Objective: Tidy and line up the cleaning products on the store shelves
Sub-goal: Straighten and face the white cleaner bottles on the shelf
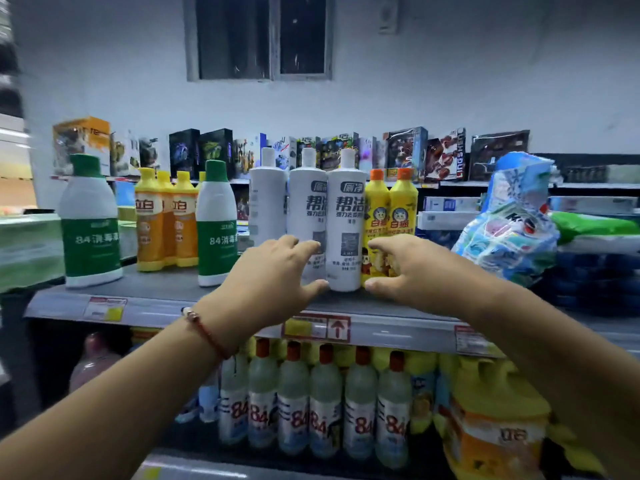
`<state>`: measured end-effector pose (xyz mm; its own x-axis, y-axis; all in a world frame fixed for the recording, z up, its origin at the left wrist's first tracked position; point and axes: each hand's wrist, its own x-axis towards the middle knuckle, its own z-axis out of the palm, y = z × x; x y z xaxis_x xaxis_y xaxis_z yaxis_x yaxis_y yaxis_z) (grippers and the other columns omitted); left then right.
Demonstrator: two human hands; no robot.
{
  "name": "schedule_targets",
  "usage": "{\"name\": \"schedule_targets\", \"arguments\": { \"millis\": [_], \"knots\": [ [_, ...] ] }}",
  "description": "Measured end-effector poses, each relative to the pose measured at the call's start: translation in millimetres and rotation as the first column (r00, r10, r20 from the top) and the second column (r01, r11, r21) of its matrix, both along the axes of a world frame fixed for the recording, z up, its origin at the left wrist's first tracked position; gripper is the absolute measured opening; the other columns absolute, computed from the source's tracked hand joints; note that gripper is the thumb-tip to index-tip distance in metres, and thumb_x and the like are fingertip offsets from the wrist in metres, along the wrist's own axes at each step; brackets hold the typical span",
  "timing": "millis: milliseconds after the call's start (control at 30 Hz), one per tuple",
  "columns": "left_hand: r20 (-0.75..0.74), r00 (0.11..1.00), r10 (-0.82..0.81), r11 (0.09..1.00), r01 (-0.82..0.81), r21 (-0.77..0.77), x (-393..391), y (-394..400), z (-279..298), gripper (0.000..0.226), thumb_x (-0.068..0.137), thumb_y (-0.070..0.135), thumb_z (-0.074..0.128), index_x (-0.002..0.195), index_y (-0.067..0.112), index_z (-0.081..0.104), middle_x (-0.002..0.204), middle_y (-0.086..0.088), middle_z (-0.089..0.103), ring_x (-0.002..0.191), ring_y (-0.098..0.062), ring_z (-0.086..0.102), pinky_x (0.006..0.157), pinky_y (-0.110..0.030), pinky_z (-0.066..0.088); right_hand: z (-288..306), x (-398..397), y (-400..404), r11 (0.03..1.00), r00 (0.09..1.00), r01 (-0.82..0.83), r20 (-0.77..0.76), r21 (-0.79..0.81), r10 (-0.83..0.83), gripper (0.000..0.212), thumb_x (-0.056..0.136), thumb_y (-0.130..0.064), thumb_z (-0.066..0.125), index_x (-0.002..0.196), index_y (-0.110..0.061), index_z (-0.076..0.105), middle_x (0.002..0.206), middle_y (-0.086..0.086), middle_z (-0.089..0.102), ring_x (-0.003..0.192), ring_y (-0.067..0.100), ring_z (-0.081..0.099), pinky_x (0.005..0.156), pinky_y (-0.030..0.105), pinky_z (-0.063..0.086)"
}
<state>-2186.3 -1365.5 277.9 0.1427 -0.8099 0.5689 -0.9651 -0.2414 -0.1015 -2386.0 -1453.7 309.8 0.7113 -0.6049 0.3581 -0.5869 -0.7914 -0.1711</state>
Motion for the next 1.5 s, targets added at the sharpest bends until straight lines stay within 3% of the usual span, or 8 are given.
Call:
{"name": "schedule_targets", "arguments": {
  "millis": [267,433,567,800,967,1133,1300,1500],
  "knots": [
    [0.028,0.998,-0.063,0.994,0.065,-0.088,39.5,-48.0,5.7,0.070,0.093,0.060,0.051,0.153,0.026,0.033,0.155,-0.011,0.035,0.139,-0.031,0.038,0.111,-0.044,0.039,64.2,73.5,-33.2,0.989,0.989,0.092,0.124,-0.119,-0.077,0.077,0.090,-0.039,0.070,0.154,-0.020,0.031,0.149,0.008,0.046,0.130,0.027,0.050,0.101,0.035,0.044],
    [0.124,0.989,-0.081,0.981,0.102,-0.166,50.8,-82.9,-4.5,0.069,0.093,0.053,0.053,0.153,0.025,0.035,0.166,-0.010,0.017,0.152,-0.039,0.011,0.120,-0.054,0.021,105.7,123.2,-81.2,0.974,0.961,0.155,0.256,-0.168,-0.109,0.090,0.092,-0.044,0.065,0.160,-0.022,0.011,0.165,0.007,0.020,0.147,0.030,0.032,0.117,0.043,0.034],
    [0.061,0.994,-0.094,0.983,0.102,-0.153,60.8,-96.7,-19.7,0.066,0.091,0.053,0.055,0.148,0.025,0.038,0.165,-0.008,0.022,0.149,-0.041,0.018,0.116,-0.054,0.026,109.8,143.3,-108.6,0.966,0.974,0.173,0.176,-0.192,-0.140,0.090,0.093,-0.048,0.062,0.160,-0.019,0.010,0.168,0.003,0.015,0.152,0.027,0.022,0.122,0.044,0.026],
    [0.020,0.987,-0.157,0.965,0.158,-0.208,68.2,-97.0,-32.4,0.067,0.089,0.053,0.058,0.146,0.023,0.043,0.162,-0.012,0.026,0.144,-0.043,0.029,0.113,-0.053,0.032,89.3,142.8,-103.7,0.961,0.923,0.173,0.376,-0.217,-0.081,0.079,0.084,-0.045,0.074,0.144,-0.015,0.032,0.145,0.014,0.031,0.129,0.036,0.043,0.108,0.044,0.044],
    [-0.166,0.938,-0.305,0.915,0.241,-0.324,57.8,-101.1,-34.5,0.084,0.088,0.063,0.051,0.156,0.020,0.026,0.153,-0.008,0.040,0.139,-0.030,0.038,0.112,-0.045,0.038,58.5,120.2,-72.9,0.967,0.773,0.016,0.617,-0.253,0.148,0.073,0.079,-0.020,0.082,0.134,-0.008,0.035,0.137,0.015,0.045,0.104,0.021,0.048,0.079,0.026,0.045],
    [-0.506,0.542,-0.671,0.738,0.426,-0.523,17.2,-103.2,-26.1,0.106,0.074,0.058,0.079,0.153,0.036,0.012,0.138,0.001,0.053,0.120,-0.020,0.056,0.096,-0.047,0.052,35.6,90.1,-37.6,0.906,0.611,-0.045,0.706,-0.421,0.358,0.069,0.076,-0.016,0.081,0.134,-0.005,0.045,0.126,0.003,0.052,0.107,0.016,0.053,0.089,0.029,0.050],
    [-0.408,0.331,-0.851,0.518,0.405,-0.753,-28.5,-82.6,-6.2,0.081,0.063,0.051,0.085,0.125,0.042,0.034,0.105,0.014,0.062,0.090,-0.010,0.067,0.072,-0.044,0.061,51.6,51.6,9.8,0.863,0.572,-0.022,0.702,-0.504,0.425,0.080,0.076,-0.026,0.082,0.142,-0.005,0.042,0.134,0.008,0.052,0.113,0.022,0.057,0.093,0.042,0.055],
    [-0.475,-0.272,-0.837,0.300,0.498,-0.814,-89.6,-60.5,-35.9,0.055,0.081,0.006,0.080,0.124,0.006,0.048,0.110,-0.015,0.071,0.098,-0.029,0.072,0.078,-0.044,0.061,-13.1,-25.0,27.3,0.984,0.583,-0.180,0.806,0.004,0.103,0.080,0.078,-0.049,0.075,0.147,-0.036,0.035,0.135,-0.020,0.053,0.118,-0.005,0.059,0.088,0.021,0.056]
  ]
}}
